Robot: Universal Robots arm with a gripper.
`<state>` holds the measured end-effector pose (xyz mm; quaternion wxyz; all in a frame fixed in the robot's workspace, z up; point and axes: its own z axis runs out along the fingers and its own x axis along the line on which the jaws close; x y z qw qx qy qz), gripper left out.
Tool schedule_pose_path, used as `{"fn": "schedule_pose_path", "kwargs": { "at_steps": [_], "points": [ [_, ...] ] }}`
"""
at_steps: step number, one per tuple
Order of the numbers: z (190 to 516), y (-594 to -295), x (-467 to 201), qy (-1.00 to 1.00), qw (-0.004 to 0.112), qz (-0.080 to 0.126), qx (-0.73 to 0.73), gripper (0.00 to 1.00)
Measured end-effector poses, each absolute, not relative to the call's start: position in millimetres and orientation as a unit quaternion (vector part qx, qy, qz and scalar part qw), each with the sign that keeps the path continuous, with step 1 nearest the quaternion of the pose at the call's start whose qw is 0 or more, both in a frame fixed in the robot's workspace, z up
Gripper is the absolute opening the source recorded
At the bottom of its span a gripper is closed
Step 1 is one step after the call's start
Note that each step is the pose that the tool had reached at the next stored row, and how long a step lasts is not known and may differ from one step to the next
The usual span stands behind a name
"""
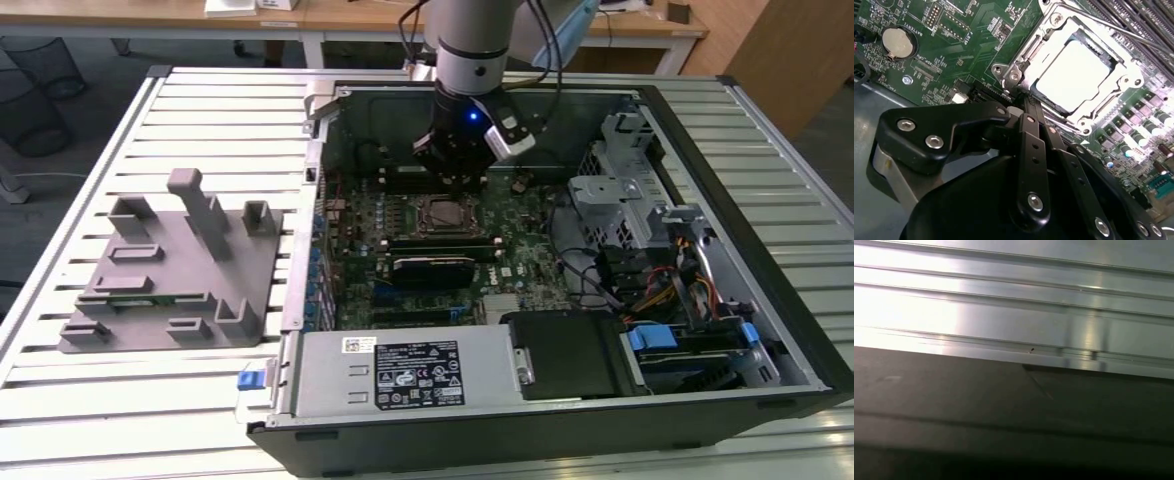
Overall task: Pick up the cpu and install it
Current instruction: 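Install the first cpu locking lever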
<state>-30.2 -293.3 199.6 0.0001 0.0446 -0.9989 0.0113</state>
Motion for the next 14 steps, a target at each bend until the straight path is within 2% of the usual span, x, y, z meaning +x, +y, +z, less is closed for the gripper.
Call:
{"fn": "schedule_pose_path", "kwargs": {
  "at_steps": [6, 14],
  "points": [
    [200.8, -293.3, -30.0, -0.999, 0.0, 0.012, 0.045, 0.11],
    [195.8, -293.4, -29.4, -0.999, 0.002, 0.029, 0.045, 0.11]
  ]
}}
